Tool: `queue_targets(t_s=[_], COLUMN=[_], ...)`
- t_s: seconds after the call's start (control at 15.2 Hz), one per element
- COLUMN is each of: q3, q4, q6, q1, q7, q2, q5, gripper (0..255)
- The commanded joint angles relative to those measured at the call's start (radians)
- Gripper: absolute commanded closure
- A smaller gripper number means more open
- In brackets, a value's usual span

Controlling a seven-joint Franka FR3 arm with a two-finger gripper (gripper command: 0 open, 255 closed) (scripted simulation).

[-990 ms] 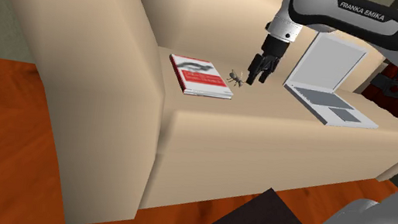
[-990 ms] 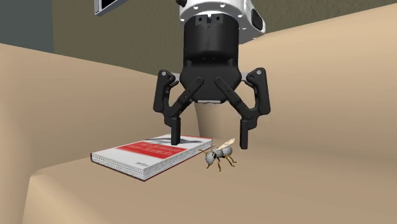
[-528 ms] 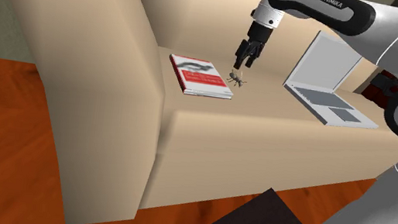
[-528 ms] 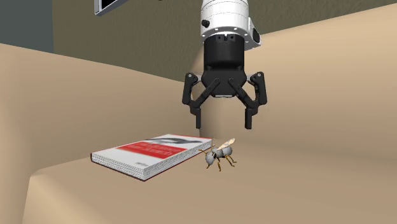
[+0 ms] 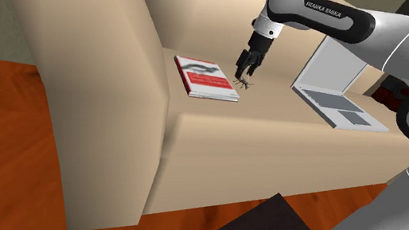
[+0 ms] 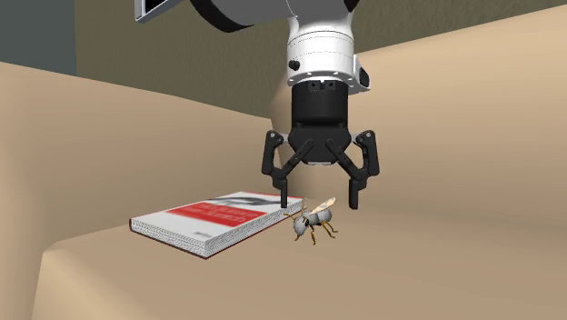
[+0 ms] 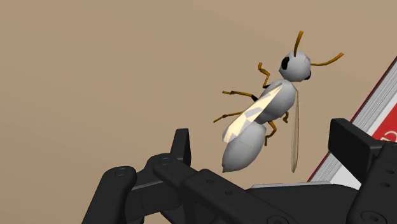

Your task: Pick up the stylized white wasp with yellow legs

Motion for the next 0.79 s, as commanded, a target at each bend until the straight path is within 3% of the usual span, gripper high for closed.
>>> queue_targets(t_s=[0.0, 0.07, 0.73], q3=[0.0, 0.0, 0.0], q4=[-0.012, -0.012, 0.006], q6=[0.01, 0.01, -0.004], q1=[0.0, 0.0, 0.0], q7=[0.0, 0.0, 0.0], q2=[-0.002, -0.002, 0.001], q5=[0.0, 0.0, 0.0], gripper=[0, 255, 255])
